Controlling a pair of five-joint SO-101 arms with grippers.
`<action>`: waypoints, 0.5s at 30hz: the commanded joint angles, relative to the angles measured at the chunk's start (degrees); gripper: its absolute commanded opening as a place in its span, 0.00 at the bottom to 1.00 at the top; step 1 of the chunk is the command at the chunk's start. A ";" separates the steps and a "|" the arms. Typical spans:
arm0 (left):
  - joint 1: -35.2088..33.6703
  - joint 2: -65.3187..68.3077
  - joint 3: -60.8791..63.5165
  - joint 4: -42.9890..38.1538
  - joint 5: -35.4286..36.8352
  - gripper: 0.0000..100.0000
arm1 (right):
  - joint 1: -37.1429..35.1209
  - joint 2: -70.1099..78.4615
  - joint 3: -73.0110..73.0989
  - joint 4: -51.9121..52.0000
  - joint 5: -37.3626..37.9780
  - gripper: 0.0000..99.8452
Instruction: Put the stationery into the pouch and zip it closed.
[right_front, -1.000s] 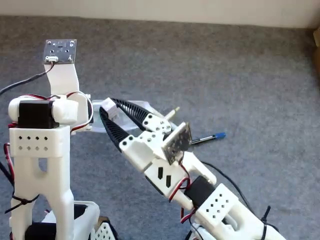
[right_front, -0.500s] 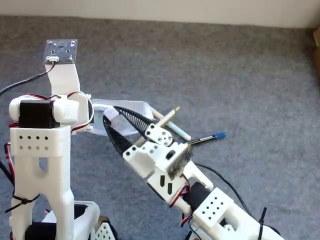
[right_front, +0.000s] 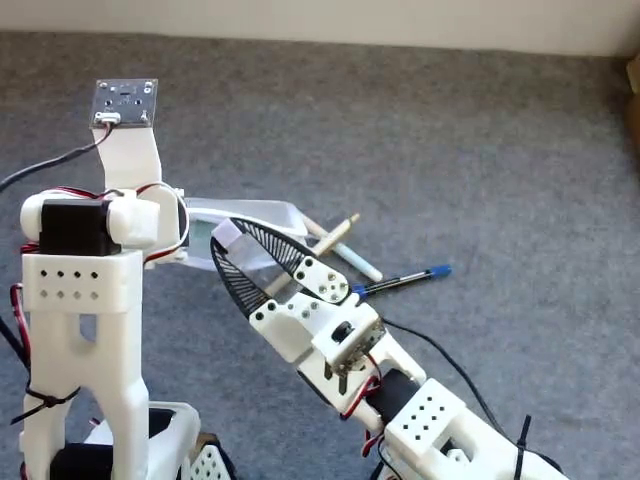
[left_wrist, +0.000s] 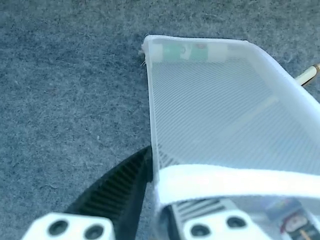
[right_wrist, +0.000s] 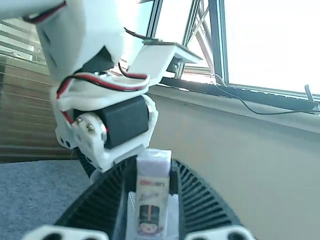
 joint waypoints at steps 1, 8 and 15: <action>0.84 -0.22 -2.42 -0.09 0.62 0.01 | -0.31 -0.57 -0.04 -0.57 0.79 0.11; 0.84 -0.22 -2.42 -0.09 0.62 0.01 | -0.31 -0.57 1.36 -0.57 0.79 0.13; 0.84 -0.22 -2.42 -0.09 0.62 0.01 | -0.22 -0.66 1.27 -0.57 0.62 0.13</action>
